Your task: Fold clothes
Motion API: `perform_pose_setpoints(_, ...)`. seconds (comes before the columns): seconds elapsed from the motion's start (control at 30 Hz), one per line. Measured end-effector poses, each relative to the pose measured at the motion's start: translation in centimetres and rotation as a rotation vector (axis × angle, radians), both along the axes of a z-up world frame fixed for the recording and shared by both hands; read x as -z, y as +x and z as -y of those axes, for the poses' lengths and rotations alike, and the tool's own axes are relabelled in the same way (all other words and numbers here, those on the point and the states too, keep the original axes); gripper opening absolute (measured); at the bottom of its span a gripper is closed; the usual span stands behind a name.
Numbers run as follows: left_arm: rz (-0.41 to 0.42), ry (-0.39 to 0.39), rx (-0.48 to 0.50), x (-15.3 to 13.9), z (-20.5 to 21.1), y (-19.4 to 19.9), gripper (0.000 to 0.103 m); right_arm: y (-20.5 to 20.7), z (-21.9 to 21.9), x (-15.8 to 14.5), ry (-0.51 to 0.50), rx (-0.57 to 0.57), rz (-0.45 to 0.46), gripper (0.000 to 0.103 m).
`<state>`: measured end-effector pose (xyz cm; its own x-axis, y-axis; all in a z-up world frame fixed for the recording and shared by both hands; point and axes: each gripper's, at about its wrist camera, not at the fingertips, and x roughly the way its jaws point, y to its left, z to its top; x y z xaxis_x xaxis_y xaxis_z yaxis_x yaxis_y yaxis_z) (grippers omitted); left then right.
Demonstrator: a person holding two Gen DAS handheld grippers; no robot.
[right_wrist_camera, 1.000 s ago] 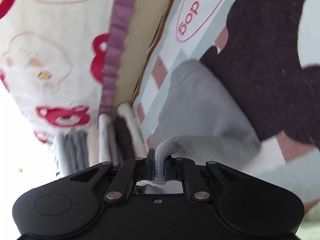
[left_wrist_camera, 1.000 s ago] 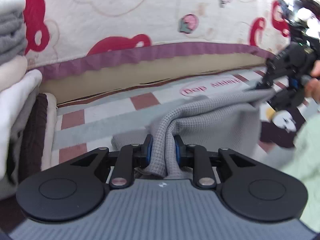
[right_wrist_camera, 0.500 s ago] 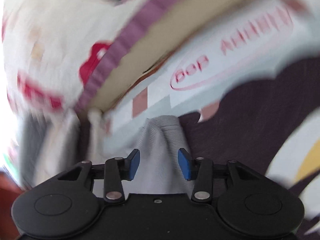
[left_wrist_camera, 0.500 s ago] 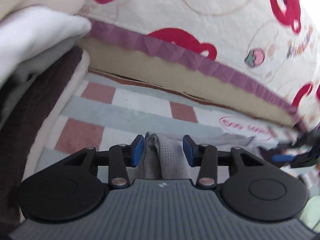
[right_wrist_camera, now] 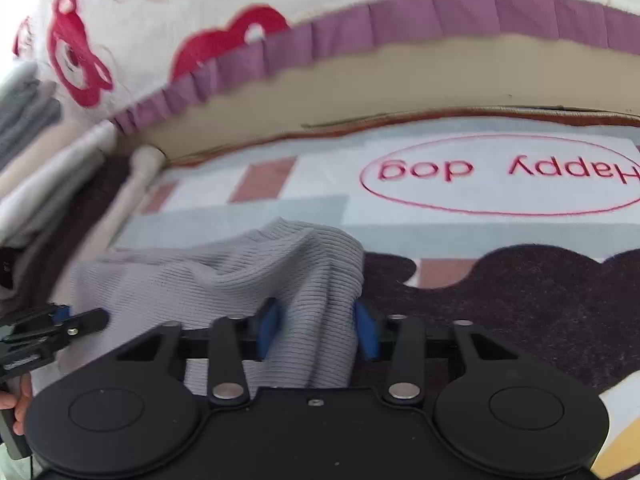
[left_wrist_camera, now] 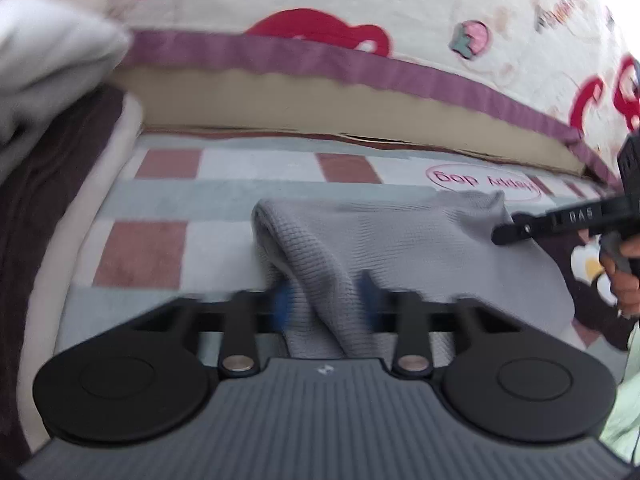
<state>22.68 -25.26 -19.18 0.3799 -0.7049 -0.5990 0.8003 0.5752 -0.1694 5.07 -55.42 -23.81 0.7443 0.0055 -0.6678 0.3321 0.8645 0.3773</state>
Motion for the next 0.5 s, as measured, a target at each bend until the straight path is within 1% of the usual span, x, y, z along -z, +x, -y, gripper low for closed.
perform_pose_setpoints(0.03,0.019,-0.005,-0.007,-0.5,0.1,-0.1,0.016,-0.4,-0.5,-0.5,-0.038,-0.023,0.030,0.019)
perform_pose_setpoints(0.07,0.030,-0.021,-0.012,-1.1,0.1,-0.1,0.016,-0.8,-1.0,-1.0,-0.073,-0.044,0.060,0.017)
perform_pose_setpoints(0.13,0.039,-0.066,-0.026,-2.1,0.0,0.0,0.016,-1.5,-0.9,-1.6,-0.077,-0.036,0.085,0.014)
perform_pose_setpoints(0.17,0.046,-0.076,-0.027,-2.3,0.2,0.0,0.016,-1.7,-0.9,-1.8,-0.076,-0.027,0.091,0.014)
perform_pose_setpoints(0.2,0.055,-0.070,-0.030,-2.1,0.5,0.0,0.016,-1.9,-0.8,-2.0,-0.075,-0.017,0.094,0.014)
perform_pose_setpoints(0.3,0.056,-0.012,-0.072,-0.5,1.8,0.3,0.017,-1.2,-0.3,-1.5,-0.090,0.011,0.021,0.014)
perform_pose_setpoints(0.33,0.051,0.005,-0.088,0.2,2.1,0.4,0.018,-1.0,-0.2,-1.3,-0.123,0.046,-0.006,0.016)
perform_pose_setpoints(0.4,0.039,0.005,-0.103,0.5,2.0,0.7,0.019,-0.7,-0.2,-1.3,-0.174,0.077,-0.020,0.021)
perform_pose_setpoints(0.5,0.018,-0.011,-0.114,0.5,1.5,1.2,0.020,-1.2,-0.4,-2.0,-0.204,0.060,0.007,0.022)
